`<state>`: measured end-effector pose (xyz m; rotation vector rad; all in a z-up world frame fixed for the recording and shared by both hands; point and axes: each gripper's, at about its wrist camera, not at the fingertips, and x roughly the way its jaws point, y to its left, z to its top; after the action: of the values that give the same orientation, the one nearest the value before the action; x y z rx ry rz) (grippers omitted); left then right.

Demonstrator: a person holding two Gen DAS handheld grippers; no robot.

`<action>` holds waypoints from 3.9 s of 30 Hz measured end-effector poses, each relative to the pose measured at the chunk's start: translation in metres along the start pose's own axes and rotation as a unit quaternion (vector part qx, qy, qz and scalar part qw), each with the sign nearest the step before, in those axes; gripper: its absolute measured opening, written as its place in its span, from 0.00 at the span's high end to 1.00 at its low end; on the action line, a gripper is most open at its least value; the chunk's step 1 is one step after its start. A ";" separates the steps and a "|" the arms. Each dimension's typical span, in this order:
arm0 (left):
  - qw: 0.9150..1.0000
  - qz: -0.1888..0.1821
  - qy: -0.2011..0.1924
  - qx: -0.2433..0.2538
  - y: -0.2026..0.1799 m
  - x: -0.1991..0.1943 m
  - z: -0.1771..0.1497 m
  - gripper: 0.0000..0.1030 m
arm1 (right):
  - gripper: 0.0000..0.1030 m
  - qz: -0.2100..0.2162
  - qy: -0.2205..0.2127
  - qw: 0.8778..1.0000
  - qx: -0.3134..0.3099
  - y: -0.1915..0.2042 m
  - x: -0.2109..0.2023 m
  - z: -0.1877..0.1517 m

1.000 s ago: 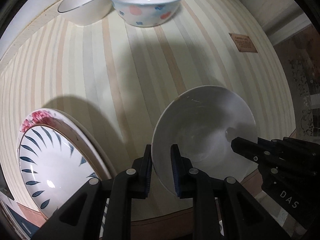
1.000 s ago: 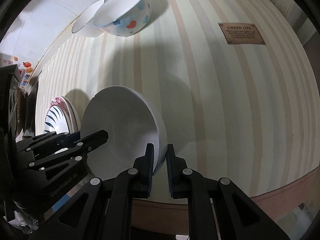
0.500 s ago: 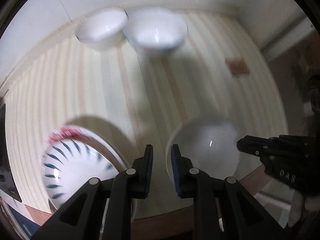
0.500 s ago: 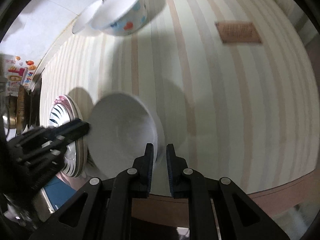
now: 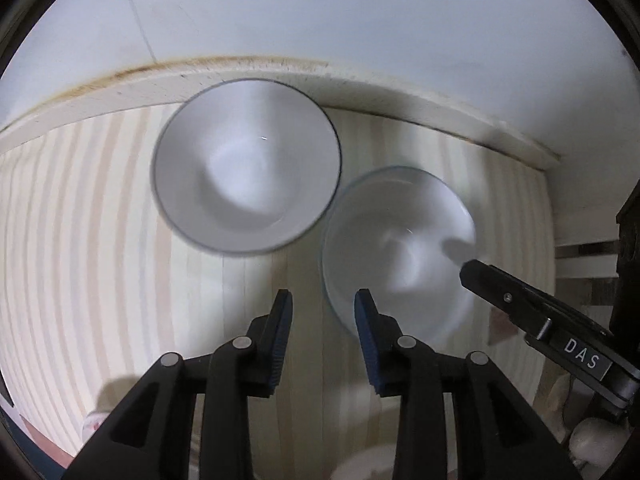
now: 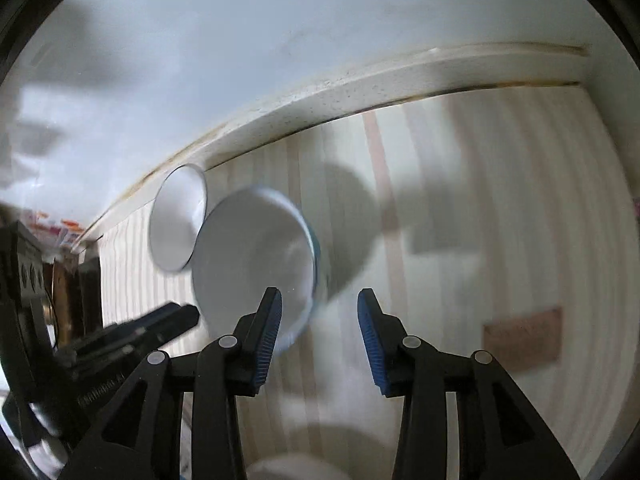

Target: Organize plates and bowls

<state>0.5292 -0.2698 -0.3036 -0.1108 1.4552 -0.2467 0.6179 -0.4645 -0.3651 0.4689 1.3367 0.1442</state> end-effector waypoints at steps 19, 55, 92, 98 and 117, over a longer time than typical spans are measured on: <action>0.997 0.013 -0.039 0.064 -0.028 -0.037 -0.008 0.87 | 0.89 -0.044 -0.002 0.999 -0.021 0.021 0.008 -0.005; 0.980 0.011 0.043 0.193 -0.044 -0.045 -0.174 0.87 | 0.88 -0.045 0.022 0.998 0.031 -0.004 -0.068 -0.211; 0.976 0.052 0.072 0.200 -0.045 -0.004 -0.189 0.87 | 0.82 -0.063 0.074 0.995 0.006 -0.006 -0.042 -0.199; 0.980 0.032 0.069 0.185 -0.034 -0.017 -0.181 0.87 | 0.82 -0.053 0.089 0.995 0.009 -0.010 -0.047 -0.195; 0.998 0.027 -0.020 -0.062 0.096 -0.021 0.047 0.76 | 0.58 0.021 -0.024 0.999 -0.035 0.073 -0.014 0.019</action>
<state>0.5830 -0.1749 -0.2991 -0.1754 1.4307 -0.1098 0.6447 -0.4092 -0.3196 0.4385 1.2717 0.2135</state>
